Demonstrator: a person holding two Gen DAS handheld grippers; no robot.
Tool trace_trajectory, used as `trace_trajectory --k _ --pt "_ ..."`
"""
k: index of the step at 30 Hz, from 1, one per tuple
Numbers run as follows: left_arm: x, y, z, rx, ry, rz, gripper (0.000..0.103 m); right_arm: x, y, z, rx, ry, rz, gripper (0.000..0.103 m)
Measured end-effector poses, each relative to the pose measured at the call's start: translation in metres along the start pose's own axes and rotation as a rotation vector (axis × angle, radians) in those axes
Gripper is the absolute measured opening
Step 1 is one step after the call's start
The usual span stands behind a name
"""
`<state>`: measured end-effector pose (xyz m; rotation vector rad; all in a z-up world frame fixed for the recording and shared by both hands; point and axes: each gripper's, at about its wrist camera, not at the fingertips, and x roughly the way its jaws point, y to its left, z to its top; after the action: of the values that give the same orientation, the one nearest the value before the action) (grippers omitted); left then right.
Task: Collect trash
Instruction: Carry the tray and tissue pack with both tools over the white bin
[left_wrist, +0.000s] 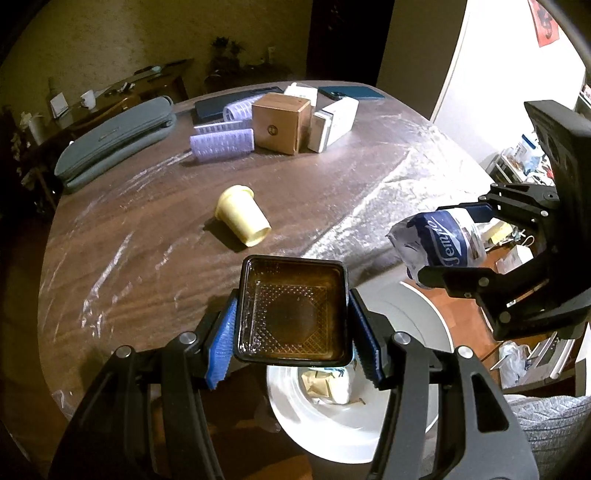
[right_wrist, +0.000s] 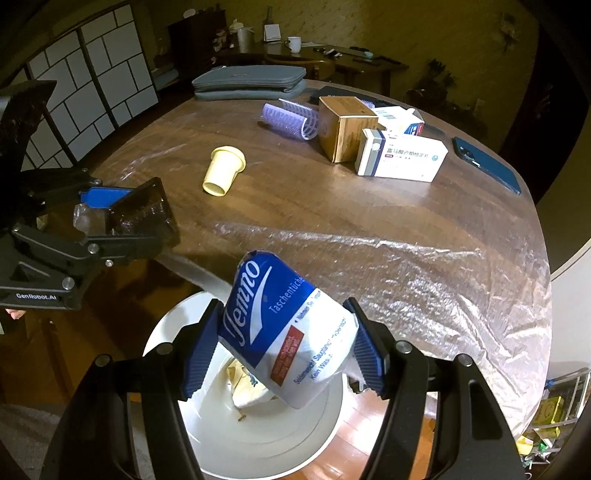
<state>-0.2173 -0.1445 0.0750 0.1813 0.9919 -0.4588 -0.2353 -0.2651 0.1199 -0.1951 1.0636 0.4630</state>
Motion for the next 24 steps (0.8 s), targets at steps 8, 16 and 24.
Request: trace_trajectory --k 8,16,24 --pt "0.007 -0.014 -0.011 0.02 0.033 -0.021 0.057 -0.001 0.004 -0.013 -0.003 0.029 0.01 0.065" --pt "0.015 -0.023 -0.02 0.034 0.067 -0.04 0.057 0.004 0.007 -0.029 0.003 0.07 0.026 0.065" --pt "0.022 -0.03 -0.03 0.045 0.099 -0.052 0.057 0.01 0.012 -0.041 0.001 0.102 0.039 0.065"
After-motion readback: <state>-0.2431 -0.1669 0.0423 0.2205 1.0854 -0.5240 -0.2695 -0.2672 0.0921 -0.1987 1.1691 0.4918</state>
